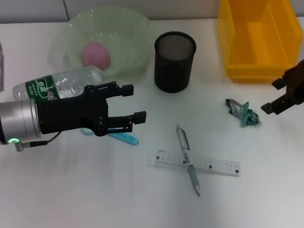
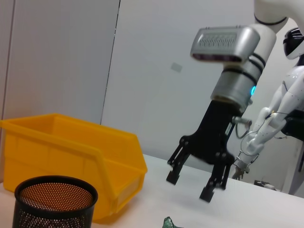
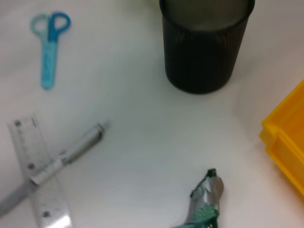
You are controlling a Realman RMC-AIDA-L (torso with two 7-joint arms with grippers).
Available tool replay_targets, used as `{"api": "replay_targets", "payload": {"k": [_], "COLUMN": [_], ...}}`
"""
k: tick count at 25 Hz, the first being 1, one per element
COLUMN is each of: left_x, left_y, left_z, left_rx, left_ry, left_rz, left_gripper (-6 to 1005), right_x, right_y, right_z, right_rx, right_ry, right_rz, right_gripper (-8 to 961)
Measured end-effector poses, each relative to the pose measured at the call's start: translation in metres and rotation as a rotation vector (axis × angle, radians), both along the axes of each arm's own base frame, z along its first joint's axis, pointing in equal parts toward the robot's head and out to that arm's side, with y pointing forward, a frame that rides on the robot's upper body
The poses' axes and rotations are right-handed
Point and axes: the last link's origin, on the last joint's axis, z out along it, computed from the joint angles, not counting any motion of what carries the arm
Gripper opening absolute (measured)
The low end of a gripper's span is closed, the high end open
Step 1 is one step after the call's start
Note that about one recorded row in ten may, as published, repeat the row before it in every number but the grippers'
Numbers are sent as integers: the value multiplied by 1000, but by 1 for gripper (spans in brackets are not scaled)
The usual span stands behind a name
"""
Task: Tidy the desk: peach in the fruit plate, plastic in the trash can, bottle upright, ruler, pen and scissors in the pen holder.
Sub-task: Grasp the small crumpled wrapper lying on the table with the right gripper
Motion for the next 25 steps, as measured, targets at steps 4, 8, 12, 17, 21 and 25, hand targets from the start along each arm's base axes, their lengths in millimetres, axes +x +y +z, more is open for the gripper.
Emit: {"api": "replay_targets", "payload": {"k": [4,8,12,17,21,25], "left_x": [0,0,0,-1,-2,-3], "left_y": [0,1,1,1,0,1], "left_z": [0,0,1,2,3,5], "left_rx": [-3,-3,0,1,4,7], "left_ry": [-2,-3,-6,-7,-9,-11], "left_rz": [7,10,12,16,19,20], "left_gripper": [814,814,814,815,815,815], "right_x": [3,6,12,16,19,23], "right_y": [1,4,6,8,8,10], "right_z": [-12,-29,-43,-58,-65,-68], "right_rx": [-12,-27,-31,-17,-11,7], "right_ry": [-4,9,4,-2,5,4], "right_rz": [10,18,25,41,35,31], "right_gripper": [839,838,838,839,819,779]}}
